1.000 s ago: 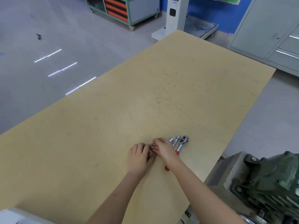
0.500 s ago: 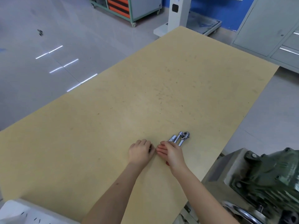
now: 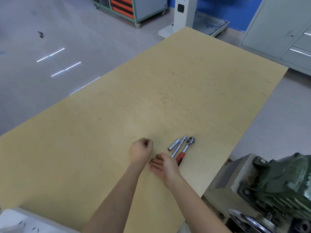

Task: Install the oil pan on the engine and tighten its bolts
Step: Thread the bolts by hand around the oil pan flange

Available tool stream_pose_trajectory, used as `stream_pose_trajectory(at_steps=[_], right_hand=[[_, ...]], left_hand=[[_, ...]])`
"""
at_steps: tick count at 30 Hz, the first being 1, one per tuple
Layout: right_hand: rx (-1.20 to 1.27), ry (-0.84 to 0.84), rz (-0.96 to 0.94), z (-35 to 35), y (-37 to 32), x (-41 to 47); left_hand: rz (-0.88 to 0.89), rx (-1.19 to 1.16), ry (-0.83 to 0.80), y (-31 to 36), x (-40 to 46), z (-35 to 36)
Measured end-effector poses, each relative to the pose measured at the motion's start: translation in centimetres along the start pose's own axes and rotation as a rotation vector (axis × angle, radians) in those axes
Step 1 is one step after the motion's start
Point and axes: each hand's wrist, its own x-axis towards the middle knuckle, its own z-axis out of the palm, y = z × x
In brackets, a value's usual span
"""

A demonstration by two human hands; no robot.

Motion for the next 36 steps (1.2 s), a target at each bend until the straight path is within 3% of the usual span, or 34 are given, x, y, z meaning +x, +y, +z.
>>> stream_pose_trajectory(at_steps=[5,7,9,11,14,16,19,22,26,30,36], right_hand=[[0.074,0.001,-0.008,0.1,0.1,0.5],[-0.036,0.028,-0.104,0.3,0.3,0.6],[-0.506,0.132,-0.371,0.0,0.7,0.8],[-0.986,0.127,-0.642,-0.4,1.3,0.9],[-1.463,-0.019,-0.732,-0.1,2.5,0.8],[-1.698,-0.069,-0.788,0.2,3.1,0.8],[-1.805,-0.12,-0.824,0.5,3.0,1.0],[-1.578,-0.097,-0.78,0.1,2.2,0.8],[-0.821,0.01,-0.616,-1.1,-0.3,-1.9],[-0.287,-0.013,-0.583,-5.3,-3.6,-7.4],[0.017,0.093,-0.718,-17.1,-5.9,-19.3]], left_hand=[[-0.491,-0.744,-0.003,1.3,0.6,-1.1],[-0.662,-1.031,-0.03,1.5,0.6,-1.5],[-0.784,-1.359,-0.099,1.2,0.7,-2.1],[-0.858,-1.634,-0.161,0.4,0.9,-2.8],[-0.889,-1.856,-0.232,-0.6,0.7,-3.3],[-0.898,-1.905,-0.255,-0.6,0.5,-3.5],[-0.916,-1.922,-0.265,-0.1,0.3,-3.9],[-0.915,-1.911,-0.281,1.1,-0.3,-4.3],[-0.895,-1.849,-0.34,4.4,-1.2,-5.0],[-0.852,-1.783,-0.574,10.1,-3.3,-4.9],[-0.576,-1.504,-1.07,23.9,-12.1,-1.9]])
